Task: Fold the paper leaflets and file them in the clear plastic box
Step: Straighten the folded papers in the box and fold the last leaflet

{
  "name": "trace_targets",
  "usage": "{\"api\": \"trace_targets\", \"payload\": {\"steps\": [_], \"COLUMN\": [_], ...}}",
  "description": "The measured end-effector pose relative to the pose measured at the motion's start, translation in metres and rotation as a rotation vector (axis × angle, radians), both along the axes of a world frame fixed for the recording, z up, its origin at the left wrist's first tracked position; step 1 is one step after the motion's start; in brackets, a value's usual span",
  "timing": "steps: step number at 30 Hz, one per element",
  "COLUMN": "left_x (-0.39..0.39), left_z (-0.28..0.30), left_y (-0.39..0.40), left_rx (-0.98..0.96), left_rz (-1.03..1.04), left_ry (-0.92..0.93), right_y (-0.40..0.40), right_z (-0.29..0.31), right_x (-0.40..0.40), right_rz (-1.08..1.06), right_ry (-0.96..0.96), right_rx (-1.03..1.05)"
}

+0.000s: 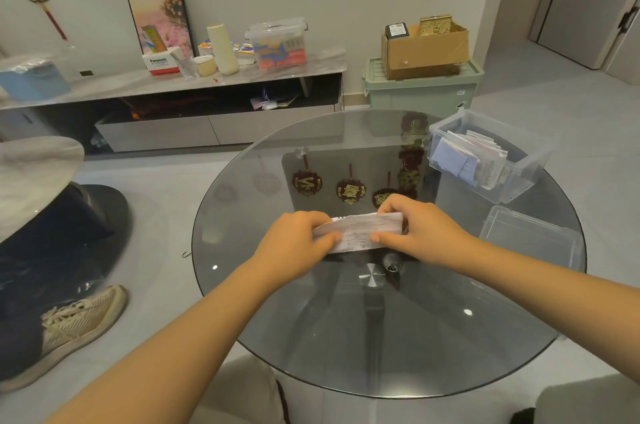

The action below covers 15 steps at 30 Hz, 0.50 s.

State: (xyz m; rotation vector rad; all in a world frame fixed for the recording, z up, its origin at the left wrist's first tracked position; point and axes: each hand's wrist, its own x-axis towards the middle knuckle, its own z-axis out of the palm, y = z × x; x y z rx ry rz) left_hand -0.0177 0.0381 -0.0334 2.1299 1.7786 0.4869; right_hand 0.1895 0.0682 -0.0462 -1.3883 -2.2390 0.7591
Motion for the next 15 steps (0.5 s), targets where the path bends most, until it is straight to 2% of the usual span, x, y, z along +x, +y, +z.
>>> {"api": "trace_targets", "payload": {"steps": [3, 11, 13, 15], "left_x": [0.006, -0.004, -0.012, -0.017], "left_z": [-0.004, -0.015, -0.015, -0.015], "left_y": [0.003, 0.016, 0.017, 0.014], "left_rx": [0.013, -0.135, -0.151, -0.141], "left_rz": [0.129, 0.262, 0.249, 0.139], "left_ry": [-0.085, -0.082, -0.073, -0.046], "right_y": [-0.001, 0.006, 0.009, 0.011], "right_z": [-0.007, -0.009, -0.007, -0.004], "right_x": [-0.011, -0.022, -0.020, -0.017], "right_rz": [-0.129, -0.188, -0.166, -0.147], "right_ry": [0.058, -0.118, -0.184, -0.222], "right_rx": [-0.025, 0.048, 0.077, 0.099]}}
